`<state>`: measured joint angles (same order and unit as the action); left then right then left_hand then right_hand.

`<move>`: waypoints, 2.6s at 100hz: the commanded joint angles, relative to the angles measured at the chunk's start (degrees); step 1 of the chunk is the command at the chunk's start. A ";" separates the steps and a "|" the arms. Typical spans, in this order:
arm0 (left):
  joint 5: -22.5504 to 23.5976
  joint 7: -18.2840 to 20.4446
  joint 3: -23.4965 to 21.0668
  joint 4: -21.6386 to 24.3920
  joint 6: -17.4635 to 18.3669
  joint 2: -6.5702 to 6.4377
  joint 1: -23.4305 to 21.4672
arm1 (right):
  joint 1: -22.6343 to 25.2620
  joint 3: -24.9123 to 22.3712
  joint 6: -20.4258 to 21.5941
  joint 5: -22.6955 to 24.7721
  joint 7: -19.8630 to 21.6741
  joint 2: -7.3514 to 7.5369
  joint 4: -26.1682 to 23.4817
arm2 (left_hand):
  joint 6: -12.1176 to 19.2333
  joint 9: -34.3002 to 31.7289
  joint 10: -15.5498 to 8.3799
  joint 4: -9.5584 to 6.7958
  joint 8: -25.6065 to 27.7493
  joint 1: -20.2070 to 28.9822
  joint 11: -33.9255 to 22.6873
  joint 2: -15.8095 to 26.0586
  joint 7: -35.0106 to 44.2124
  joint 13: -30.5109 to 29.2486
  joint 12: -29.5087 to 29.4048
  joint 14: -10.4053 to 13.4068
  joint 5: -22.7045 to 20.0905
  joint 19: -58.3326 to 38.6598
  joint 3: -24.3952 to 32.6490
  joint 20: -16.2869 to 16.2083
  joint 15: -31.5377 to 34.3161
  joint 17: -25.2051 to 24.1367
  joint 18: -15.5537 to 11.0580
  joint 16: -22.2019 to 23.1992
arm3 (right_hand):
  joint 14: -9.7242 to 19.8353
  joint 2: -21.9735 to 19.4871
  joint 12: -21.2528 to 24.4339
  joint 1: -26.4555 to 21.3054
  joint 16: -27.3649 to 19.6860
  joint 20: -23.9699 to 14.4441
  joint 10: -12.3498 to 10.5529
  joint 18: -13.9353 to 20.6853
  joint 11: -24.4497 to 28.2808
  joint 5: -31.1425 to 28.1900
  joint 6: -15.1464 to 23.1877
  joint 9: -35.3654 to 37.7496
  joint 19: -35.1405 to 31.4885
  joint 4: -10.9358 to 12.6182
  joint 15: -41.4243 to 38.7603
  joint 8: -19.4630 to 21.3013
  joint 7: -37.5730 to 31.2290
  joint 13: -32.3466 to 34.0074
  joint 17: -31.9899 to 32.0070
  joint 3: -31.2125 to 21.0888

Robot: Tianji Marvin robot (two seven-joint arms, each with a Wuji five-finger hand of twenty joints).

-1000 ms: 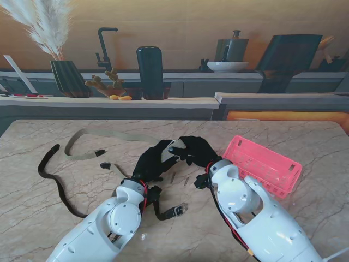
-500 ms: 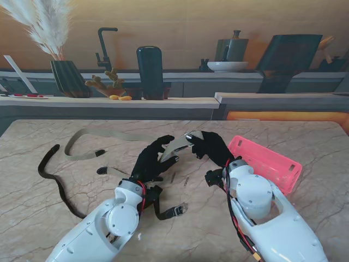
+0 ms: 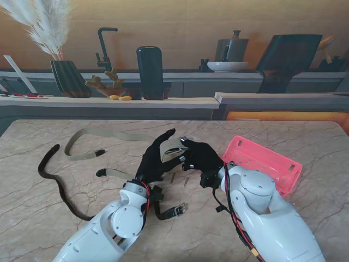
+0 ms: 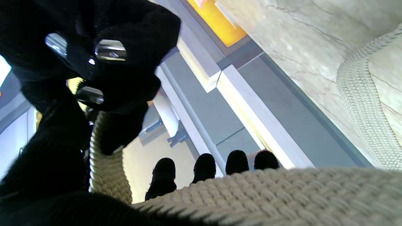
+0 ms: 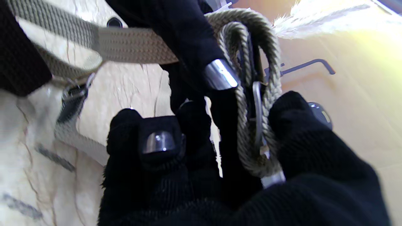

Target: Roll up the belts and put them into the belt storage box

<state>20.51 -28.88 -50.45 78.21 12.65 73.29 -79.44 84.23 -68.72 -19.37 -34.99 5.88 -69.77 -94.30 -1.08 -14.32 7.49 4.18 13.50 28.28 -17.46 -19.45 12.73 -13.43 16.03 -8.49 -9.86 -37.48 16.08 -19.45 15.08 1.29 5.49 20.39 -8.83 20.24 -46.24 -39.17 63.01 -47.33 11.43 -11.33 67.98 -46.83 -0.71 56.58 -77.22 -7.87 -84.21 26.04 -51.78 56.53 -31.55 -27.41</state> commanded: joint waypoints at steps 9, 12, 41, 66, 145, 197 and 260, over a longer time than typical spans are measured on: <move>-0.66 -0.39 0.20 0.17 1.09 0.70 -0.46 | -2.03 1.68 -2.65 -2.73 1.24 -1.47 2.98 | 3.20 2.89 -1.34 0.15 0.09 -2.68 1.67 0.88 -5.32 1.58 -1.42 2.22 2.11 2.16 -0.35 1.29 -0.93 -0.80 -2.93 -1.43 | 5.09 -3.09 -2.12 -5.58 1.10 -2.23 4.24 3.16 3.48 -1.47 5.82 1.82 -4.83 1.59 -3.38 0.21 -1.30 3.19 -1.03 -2.53; -0.63 -0.41 0.24 0.16 1.09 0.70 -0.45 | -2.42 2.02 -3.09 -3.41 1.57 -1.59 3.58 | 3.23 2.91 -1.34 0.13 0.16 -2.42 1.82 1.20 -5.70 1.62 -1.50 2.26 2.32 2.12 -0.09 1.27 -0.90 -0.71 -2.96 -1.41 | 5.19 -3.11 -2.26 -5.45 1.09 -2.29 4.04 3.29 3.72 -1.46 5.80 2.17 -5.14 1.61 -3.67 0.12 -1.23 3.54 -1.36 -2.53; -1.52 -1.52 0.41 0.57 0.12 1.25 -0.70 | -5.49 4.80 -6.86 -6.22 9.04 -1.39 8.08 | 3.17 1.66 -3.85 -1.21 7.95 17.43 -1.47 17.10 -9.71 0.13 0.30 3.56 2.05 -1.16 -16.84 -0.36 1.45 -0.11 -2.98 -0.34 | 2.63 -2.85 -1.27 -5.14 -0.20 -1.85 4.30 2.54 1.83 -0.89 5.00 2.29 -5.06 2.06 -2.49 -1.22 -0.28 2.61 0.52 -2.81; -2.63 -4.16 0.18 1.04 0.51 2.15 -1.34 | -7.37 7.80 -7.77 5.00 9.98 0.03 8.60 | 3.49 -7.27 -6.20 -1.05 12.64 30.59 -5.05 25.43 18.54 -5.14 1.73 3.99 1.10 -7.90 -17.53 -3.57 5.89 2.73 -0.34 1.12 | -1.87 0.48 6.50 1.66 -4.68 1.22 5.86 0.54 -8.87 3.47 0.77 -6.45 3.59 4.01 11.21 1.36 11.06 -6.70 8.51 -0.56; -5.05 -5.04 -1.78 3.94 -2.52 2.42 -3.04 | -0.24 4.59 11.63 41.35 0.09 4.05 0.66 | 0.58 -45.34 -6.99 -1.84 11.81 36.47 -39.16 9.18 43.53 -39.77 26.76 -1.59 -17.62 -37.11 -10.88 -14.69 42.53 24.54 8.83 20.13 | -1.97 11.61 13.70 7.76 -11.67 4.78 3.54 -0.94 -18.09 5.83 0.31 -11.76 10.08 4.20 25.04 8.45 20.48 -12.06 10.63 -11.50; 5.93 -0.46 0.70 0.63 -8.92 -0.37 0.83 | -0.89 6.74 21.82 57.11 -4.95 4.86 0.54 | -8.85 -54.37 -10.78 -1.62 7.68 10.04 -51.96 -8.21 20.63 -53.95 32.49 0.60 -11.54 -51.13 22.54 -16.44 56.67 36.14 12.40 24.11 | -3.50 4.62 14.43 26.16 -12.14 1.71 4.75 -3.43 -21.39 2.94 -3.61 -9.15 10.90 4.16 28.27 10.34 23.66 -10.43 8.62 -6.40; 10.08 2.00 1.81 0.73 -9.88 -1.79 1.58 | -7.07 14.68 18.05 58.59 -4.53 4.31 3.64 | -9.78 -54.37 -11.08 -0.93 6.95 9.14 -51.50 -9.49 19.29 -53.69 32.45 -0.68 -11.18 -50.88 24.48 -15.90 55.83 36.40 12.48 24.01 | -4.78 -0.73 14.28 14.04 -12.44 1.96 6.49 -5.54 -13.22 -8.57 -1.64 2.97 -0.56 5.53 17.74 12.98 14.77 1.37 0.70 0.81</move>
<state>30.34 -26.97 -48.65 78.54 2.52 71.33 -77.71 77.18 -54.58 0.04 25.34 -0.19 -64.93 -90.20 -10.24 -66.34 0.22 4.15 20.81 38.42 -65.39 -27.28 34.08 -65.19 46.77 -10.14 -22.93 -85.51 37.76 -35.55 69.64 37.32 16.93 43.26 -12.81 23.05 -32.04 -19.65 51.24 -45.08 15.08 -17.71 52.65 -53.29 -4.61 57.59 -73.71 -3.46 -64.61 39.14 -35.96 56.02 -30.88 -29.30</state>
